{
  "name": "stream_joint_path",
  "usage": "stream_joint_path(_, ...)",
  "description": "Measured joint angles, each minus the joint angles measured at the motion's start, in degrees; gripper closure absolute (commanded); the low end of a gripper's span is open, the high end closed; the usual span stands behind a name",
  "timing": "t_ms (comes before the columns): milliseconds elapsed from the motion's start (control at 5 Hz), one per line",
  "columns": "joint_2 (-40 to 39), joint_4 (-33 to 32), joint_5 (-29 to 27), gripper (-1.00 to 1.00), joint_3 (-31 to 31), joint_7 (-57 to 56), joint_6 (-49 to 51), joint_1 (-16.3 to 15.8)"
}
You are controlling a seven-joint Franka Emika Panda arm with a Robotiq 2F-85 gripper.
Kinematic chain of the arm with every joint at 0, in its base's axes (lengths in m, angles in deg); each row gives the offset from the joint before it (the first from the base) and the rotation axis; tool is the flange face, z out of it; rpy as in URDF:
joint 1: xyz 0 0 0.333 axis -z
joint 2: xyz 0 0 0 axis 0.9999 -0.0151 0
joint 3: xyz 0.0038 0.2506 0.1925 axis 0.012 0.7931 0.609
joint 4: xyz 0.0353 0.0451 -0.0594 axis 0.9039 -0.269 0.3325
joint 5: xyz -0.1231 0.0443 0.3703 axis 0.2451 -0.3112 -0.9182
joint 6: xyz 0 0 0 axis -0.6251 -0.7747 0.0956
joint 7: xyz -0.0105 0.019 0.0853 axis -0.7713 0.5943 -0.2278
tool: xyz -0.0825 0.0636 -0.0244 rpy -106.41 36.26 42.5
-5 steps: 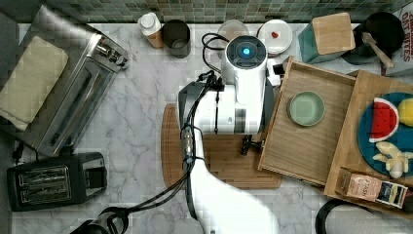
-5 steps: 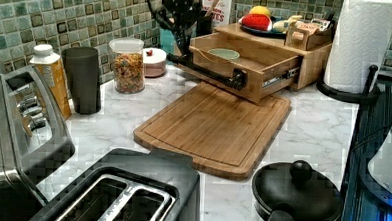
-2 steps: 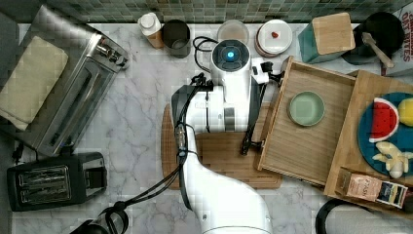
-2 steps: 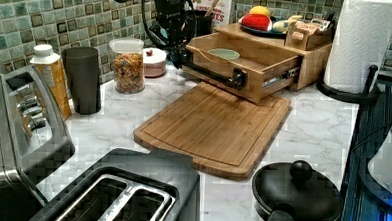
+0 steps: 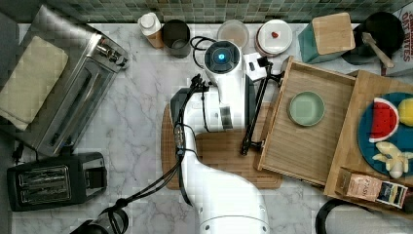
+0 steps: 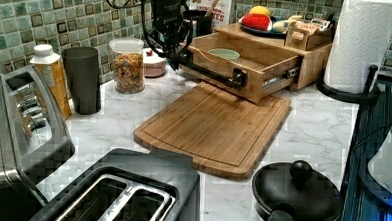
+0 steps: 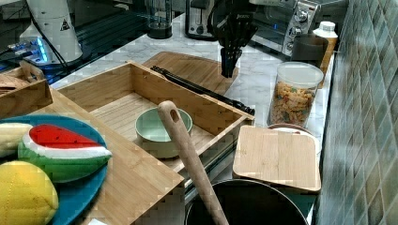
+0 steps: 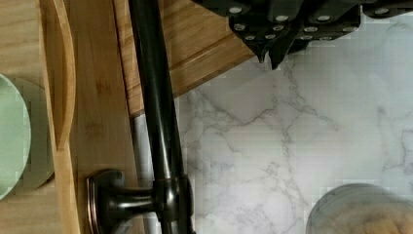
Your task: Close the drawer.
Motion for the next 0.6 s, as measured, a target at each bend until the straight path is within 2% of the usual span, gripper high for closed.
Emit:
stream_joint_path(200,-1.24,0.0,2.21,1.0,-0.02,-0.02,0.0,-0.02)
stream_joint_path(600,-1.9,-0.22,2.63,1.0,-0.17,-2.37,1.65,0.02)
